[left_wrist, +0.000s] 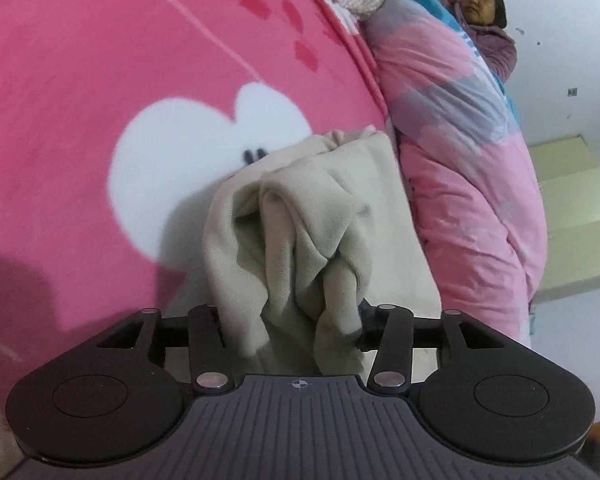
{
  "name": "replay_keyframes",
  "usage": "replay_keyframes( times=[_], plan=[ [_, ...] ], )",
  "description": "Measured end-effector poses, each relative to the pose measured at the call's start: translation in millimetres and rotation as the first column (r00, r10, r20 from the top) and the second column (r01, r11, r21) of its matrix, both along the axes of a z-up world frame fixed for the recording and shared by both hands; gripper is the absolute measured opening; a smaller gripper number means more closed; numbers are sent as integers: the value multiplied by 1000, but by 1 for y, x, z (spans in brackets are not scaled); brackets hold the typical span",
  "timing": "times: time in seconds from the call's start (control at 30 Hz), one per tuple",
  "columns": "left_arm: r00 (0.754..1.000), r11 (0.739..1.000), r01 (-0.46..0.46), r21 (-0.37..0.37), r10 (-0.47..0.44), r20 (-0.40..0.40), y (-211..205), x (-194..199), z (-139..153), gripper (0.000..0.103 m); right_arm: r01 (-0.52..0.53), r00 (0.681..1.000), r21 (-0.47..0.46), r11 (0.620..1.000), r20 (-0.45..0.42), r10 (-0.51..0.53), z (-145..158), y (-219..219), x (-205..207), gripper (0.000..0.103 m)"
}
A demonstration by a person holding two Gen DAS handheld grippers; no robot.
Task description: Fold clothes
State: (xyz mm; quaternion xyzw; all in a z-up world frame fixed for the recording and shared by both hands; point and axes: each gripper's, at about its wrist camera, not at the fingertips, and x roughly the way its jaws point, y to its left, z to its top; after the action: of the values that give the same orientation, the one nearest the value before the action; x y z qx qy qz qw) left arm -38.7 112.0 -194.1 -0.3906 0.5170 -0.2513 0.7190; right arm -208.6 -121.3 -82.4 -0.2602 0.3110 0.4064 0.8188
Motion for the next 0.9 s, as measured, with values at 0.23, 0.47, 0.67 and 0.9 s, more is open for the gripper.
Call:
replay_keyframes(
  times=[0.23,0.47,0.67,0.9],
  plan=[
    [996,996,-61,-70,56,-67,19,-5,-13,56,258,926,239,936,-338,-169,12,-65,70,52],
    [980,972,-178,-154,162,-115,31,-11,-20,57,178,942,252,951,-323,-91,-2,-13,98,56],
    [979,968,-191,-162,177,-98,30,-11,-20,57,167,966,95,981,-215,-143,-36,36,98,50],
    [985,978,-162,-133,153,-75,29,-11,-17,57,179,968,98,979,-197,-157,-33,30,97,12]
  ],
)
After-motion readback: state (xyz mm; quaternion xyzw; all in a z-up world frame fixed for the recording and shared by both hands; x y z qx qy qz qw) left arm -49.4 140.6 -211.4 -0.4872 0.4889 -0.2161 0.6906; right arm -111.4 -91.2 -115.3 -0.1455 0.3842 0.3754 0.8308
